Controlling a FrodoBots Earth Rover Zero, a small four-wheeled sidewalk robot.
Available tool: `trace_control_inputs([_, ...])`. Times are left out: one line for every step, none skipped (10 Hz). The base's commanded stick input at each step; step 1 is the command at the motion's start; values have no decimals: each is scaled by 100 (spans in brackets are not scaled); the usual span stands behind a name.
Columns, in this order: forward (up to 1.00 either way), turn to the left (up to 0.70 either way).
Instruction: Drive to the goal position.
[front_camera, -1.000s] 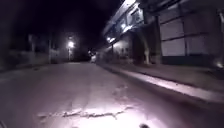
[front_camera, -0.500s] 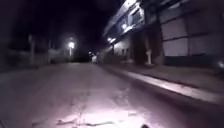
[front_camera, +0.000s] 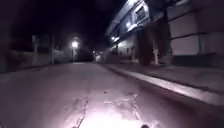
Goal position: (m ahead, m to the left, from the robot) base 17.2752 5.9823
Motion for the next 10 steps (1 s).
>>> trace_control_inputs([70,0])
trace_control_inputs([70,0])
trace_control_inputs([70,0])
trace_control_inputs([70,0])
trace_control_inputs([70,0])
trace_control_inputs([70,0])
trace_control_inputs([70,0])
trace_control_inputs([70,0])
trace_control_inputs([70,0])
trace_control_inputs([70,0])
